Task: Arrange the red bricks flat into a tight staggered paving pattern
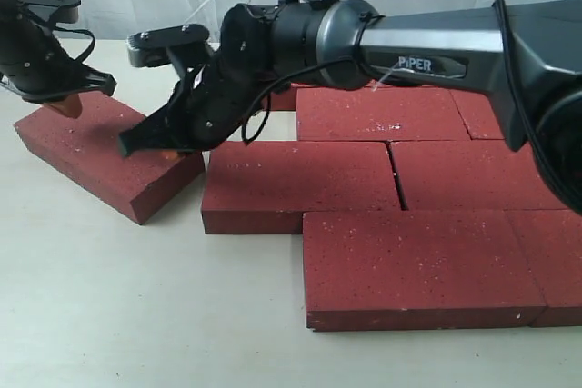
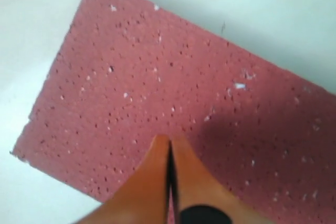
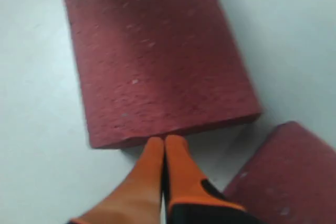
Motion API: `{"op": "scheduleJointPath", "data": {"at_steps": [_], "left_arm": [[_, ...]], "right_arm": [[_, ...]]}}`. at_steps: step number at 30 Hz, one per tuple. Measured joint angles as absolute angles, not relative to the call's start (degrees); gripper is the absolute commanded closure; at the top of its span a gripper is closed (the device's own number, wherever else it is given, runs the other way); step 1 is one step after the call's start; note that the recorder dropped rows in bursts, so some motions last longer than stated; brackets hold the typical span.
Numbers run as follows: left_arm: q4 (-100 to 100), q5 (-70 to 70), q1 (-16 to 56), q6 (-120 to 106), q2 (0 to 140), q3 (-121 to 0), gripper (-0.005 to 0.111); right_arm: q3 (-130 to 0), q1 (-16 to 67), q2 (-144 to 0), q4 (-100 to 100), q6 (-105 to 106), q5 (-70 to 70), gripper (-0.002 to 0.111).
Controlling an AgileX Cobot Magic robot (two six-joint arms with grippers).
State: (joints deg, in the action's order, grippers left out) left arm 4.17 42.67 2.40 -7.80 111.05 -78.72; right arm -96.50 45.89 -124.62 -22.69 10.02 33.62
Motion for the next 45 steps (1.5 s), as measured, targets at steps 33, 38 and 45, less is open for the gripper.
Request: {"op": "scheduleJointPath", "data": {"at_steps": [33,38,45], "left_arm": [[4.17,37.68,2.82,-9.01,115.05,-78.6,0.107],[5.46,37.68,2.82,-9.01,115.05,-78.6,0.107],[4.7,34.67,2.82,-9.01,114.82,-78.6,0.107]], "right_arm": [[-97.81,44.57,-133.68,-24.86,11.79,26.09,0.109],[-97.81,42.75,-133.68,-27.27,11.74,24.04,0.109],[-97.81,44.01,-130.65,-27.57,11.64,31.26,0.109]]}}
